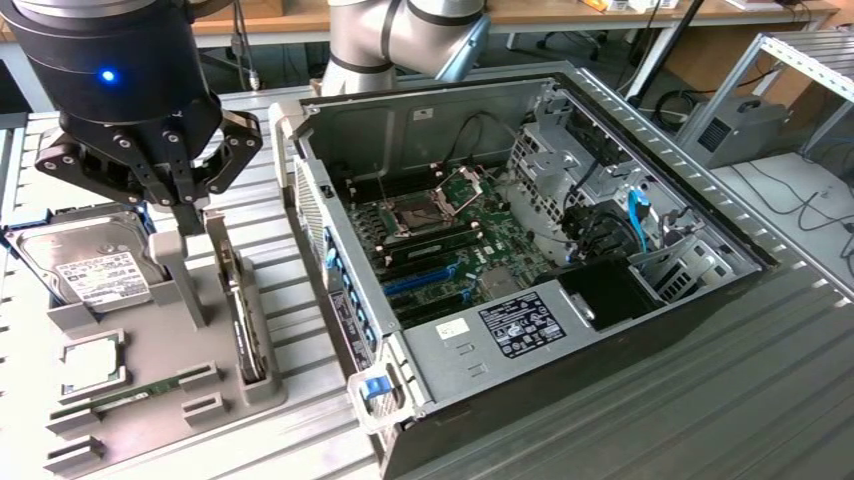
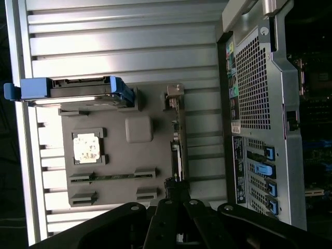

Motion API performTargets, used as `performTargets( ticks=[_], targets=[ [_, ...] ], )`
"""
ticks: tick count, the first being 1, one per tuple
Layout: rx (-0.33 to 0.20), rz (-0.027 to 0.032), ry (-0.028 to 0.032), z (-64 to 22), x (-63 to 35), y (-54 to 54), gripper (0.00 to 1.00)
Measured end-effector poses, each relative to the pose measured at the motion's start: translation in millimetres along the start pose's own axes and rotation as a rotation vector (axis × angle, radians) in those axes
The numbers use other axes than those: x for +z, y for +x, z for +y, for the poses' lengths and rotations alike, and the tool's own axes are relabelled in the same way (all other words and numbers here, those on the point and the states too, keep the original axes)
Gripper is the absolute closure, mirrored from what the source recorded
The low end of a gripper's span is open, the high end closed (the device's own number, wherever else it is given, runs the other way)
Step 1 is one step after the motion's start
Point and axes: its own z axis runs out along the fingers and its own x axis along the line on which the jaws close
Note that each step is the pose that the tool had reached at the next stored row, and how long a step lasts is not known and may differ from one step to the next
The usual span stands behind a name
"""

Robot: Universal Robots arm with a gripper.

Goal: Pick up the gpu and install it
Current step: 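Pick up the gpu and move the gpu toward the slot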

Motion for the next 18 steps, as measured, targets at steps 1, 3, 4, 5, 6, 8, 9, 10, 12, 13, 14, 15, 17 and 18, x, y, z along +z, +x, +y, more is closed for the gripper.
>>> performTargets(
  ticks=[1, 3, 4, 5, 6, 8, 9, 10, 12, 13, 14, 15, 17, 18],
  targets=[
    [0.0, 0.0001, 0.0, 0.0, 0.0, 0.0, 0.89],
    [0.0, 0.0, 0.0, 0.0, 0.0, 0.0, 0.89],
    [0.0, 0.0, 0.0, 0.0, 0.0, 0.0, 0.89],
    [0.0, 0.0, 0.0, 0.0, 0.0, 0.0, 0.76],
    [0.0, 0.0, 0.0, 0.0, 0.0, 0.0, 0.76],
    [0.0, 0.0, 0.0, 0.0, 0.0, 0.0, 0.64],
    [0.0, 0.0, 0.0, 0.0, 0.0, 0.0, 0.64],
    [0.0, 0.0, 0.0, 0.0, 0.0, 0.0, 0.58],
    [0.0, 0.0, 0.0, 0.0, 0.0, 0.0, 0.52],
    [0.0, 0.0, 0.0, 0.0, 0.0, 0.0, 0.52],
    [0.0, 0.0, 0.0, 0.0, 0.0, 0.0, 0.52],
    [0.0, 0.0, 0.0, 0.0, 0.0, 0.0, 0.52],
    [0.0, 0.0, 0.0001, 0.0, 0.0, 0.0, 0.52],
    [0.0, 0.0, 0.0, 0.0, 0.0, 0.0, 0.52]
  ],
)
